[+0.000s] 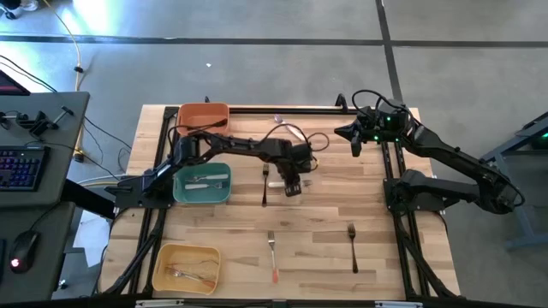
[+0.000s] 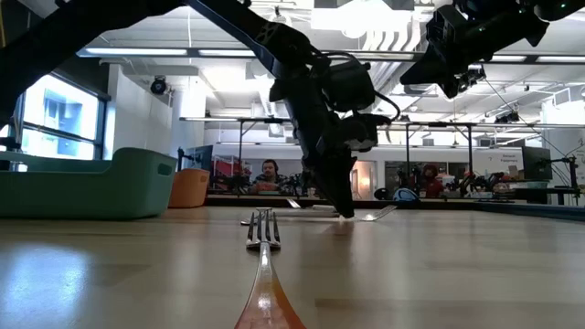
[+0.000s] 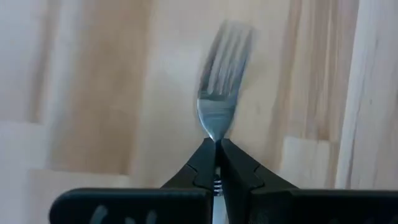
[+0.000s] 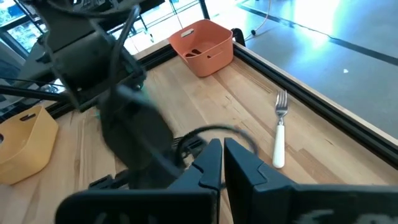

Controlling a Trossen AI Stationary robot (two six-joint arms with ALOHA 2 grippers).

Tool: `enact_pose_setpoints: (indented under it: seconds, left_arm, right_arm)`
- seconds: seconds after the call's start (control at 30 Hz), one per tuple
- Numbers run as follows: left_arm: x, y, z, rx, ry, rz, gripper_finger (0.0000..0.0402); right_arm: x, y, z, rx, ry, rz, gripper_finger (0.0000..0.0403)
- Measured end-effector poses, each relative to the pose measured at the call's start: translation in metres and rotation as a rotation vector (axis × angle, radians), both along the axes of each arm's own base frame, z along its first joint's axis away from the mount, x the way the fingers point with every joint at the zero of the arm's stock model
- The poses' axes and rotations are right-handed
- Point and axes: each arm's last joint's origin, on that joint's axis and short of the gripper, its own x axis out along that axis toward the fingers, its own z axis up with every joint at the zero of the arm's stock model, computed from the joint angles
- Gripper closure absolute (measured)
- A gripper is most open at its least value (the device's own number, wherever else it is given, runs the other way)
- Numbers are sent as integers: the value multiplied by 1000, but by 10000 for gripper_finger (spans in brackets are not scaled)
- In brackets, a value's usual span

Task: Sort silverware by color (type)
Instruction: Put the white fork into the green bin

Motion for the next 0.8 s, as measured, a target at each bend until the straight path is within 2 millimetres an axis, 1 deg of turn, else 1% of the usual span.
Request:
enact_pose_setpoints:
  seconds: [0.13,0.23,0.33,0.47,0.53,0.7,0.8]
  left_arm:
    - [-3,10,13,-19,-8,8,399]
    - [-10,17,15,-20,41,24,399]
    - [-17,26,19,20,74,42,400]
    - [-26,37,18,13,143,76,400]
    - [-29,39,21,8,159,86,400]
    - [-29,37,36,19,119,83,401]
    - [-30,37,40,19,112,90,401]
  right_arm:
    - [0,0,0,3,0,-1,403]
    - [0,0,0,-1,2,1,403]
    - [0,0,0,-3,2,2,403]
    - [0,0,0,-12,5,5,403]
    - [0,0,0,-11,8,6,403]
    - [0,0,-1,-17,10,8,403]
    - [0,0,-1,-18,11,9,403]
